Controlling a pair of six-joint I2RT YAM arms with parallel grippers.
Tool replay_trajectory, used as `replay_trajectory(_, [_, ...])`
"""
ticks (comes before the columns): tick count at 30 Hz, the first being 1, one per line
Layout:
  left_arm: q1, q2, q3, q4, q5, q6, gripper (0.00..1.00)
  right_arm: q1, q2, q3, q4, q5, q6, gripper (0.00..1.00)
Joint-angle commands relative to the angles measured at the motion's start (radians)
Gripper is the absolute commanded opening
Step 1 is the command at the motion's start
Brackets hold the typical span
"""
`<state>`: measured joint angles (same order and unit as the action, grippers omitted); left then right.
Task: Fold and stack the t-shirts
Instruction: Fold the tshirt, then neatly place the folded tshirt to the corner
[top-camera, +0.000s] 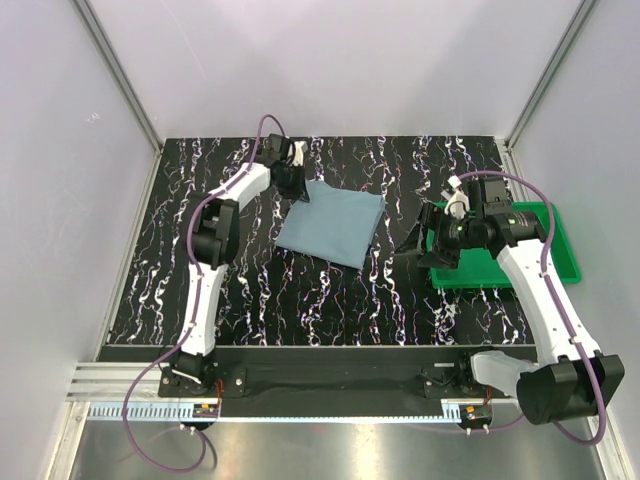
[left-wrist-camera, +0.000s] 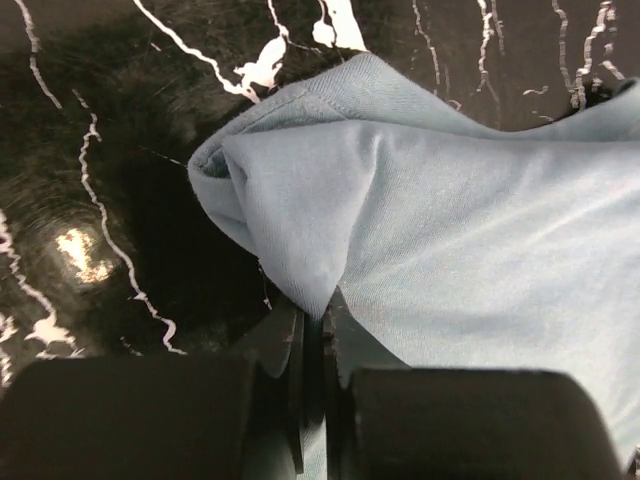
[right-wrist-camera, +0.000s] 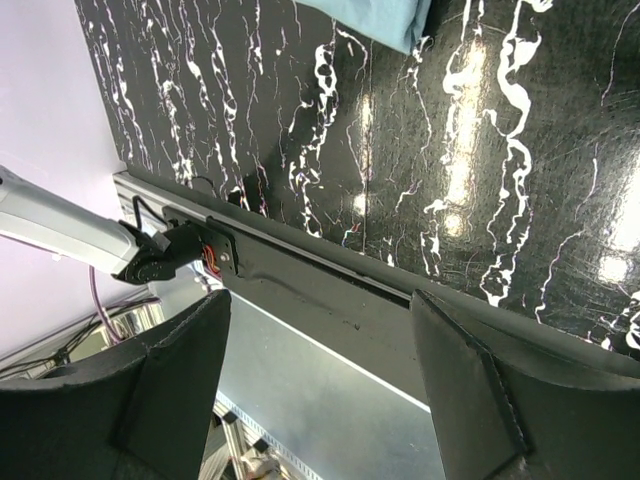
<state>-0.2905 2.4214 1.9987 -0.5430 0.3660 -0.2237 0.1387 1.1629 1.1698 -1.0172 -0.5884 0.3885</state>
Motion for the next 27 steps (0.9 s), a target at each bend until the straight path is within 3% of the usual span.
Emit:
replay_trajectory(1, [0.004,-0.036,0.011,-0.118,-0.24,0.087,0.0,0.018,-0.035,0.001,-0.011,-0.021,-0.014,0.8])
replay_trajectory(7, [0.02,-0.125,0.015,-0.158,-0.553,0.171,0.0,0.048,-0.013,-0.001,-0.023,-0.013,-0.011,0.8])
replay_trajectory(14, [0.099,-0.114,0.09,-0.095,-0.696,0.314,0.0,0.098,0.07,0.037,-0.053,0.022,-0.034,0.8])
replay_trajectory(22, [0.224,-0.068,0.133,0.124,-0.733,0.596,0.0,0.113,0.156,0.017,-0.061,0.042,-0.039,0.81])
replay_trajectory(27, [0.275,0.04,0.285,0.153,-0.707,0.681,0.0,0.113,0.234,0.057,-0.064,0.082,-0.039,0.82])
